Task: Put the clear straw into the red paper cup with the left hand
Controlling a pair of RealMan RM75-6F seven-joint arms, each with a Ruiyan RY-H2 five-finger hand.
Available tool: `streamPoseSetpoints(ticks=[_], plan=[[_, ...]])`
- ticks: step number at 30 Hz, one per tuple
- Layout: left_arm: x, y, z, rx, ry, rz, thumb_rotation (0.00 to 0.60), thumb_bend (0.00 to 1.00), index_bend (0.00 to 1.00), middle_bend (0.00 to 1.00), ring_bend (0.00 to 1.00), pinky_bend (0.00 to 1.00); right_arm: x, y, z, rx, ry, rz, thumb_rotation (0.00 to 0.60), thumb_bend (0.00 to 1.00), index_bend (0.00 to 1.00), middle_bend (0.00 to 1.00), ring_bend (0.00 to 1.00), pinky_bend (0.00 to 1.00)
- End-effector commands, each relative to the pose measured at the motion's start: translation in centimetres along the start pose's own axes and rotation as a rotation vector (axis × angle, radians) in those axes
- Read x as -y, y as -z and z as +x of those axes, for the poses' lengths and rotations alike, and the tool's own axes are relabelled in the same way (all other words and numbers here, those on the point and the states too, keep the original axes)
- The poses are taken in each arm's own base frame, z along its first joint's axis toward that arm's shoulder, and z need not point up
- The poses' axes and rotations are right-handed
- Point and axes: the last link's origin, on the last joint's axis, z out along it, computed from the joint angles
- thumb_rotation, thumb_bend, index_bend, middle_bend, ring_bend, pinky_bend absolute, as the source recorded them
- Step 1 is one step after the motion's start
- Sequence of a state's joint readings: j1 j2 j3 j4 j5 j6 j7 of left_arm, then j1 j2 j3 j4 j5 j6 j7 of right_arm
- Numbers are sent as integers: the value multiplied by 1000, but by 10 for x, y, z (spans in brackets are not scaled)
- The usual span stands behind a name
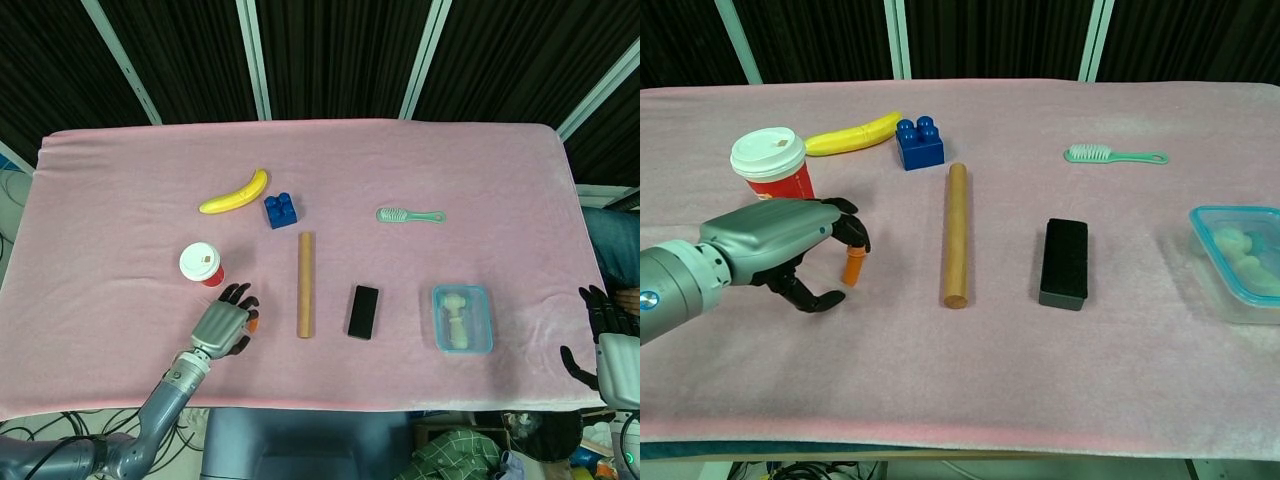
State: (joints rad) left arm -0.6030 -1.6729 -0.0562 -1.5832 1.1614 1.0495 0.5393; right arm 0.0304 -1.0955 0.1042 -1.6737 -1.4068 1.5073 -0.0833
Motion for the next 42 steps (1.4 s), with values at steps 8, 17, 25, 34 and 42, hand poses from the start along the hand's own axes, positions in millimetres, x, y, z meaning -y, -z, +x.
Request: streamPoseSetpoints(ticks=[8, 17, 25, 34, 42], plan=[[-32, -11, 28, -60, 115, -96, 600, 389, 615, 271, 44, 85, 0, 0, 0, 2, -1, -2, 600, 261, 56, 41, 159, 200], [-53, -21, 60, -65, 274, -188, 600, 389, 628, 277, 44, 85, 0, 0, -1, 4, 0, -2, 600, 260, 56, 41, 159, 200], [-55, -33, 92, -72, 422, -230, 600, 389, 641, 284, 44, 92, 0, 0, -1, 3, 0, -3, 600, 261, 56, 41, 159, 200], [-26, -45, 148, -109, 645, -183, 600, 389, 649, 286, 44, 103, 1, 1, -1, 4, 2, -2, 600, 261, 56, 41, 159, 199], [-8, -50, 188, -146, 815, -176, 600, 390, 659, 293, 44, 106, 1, 1, -2, 6, 7, -1, 600, 260, 56, 41, 159, 200]])
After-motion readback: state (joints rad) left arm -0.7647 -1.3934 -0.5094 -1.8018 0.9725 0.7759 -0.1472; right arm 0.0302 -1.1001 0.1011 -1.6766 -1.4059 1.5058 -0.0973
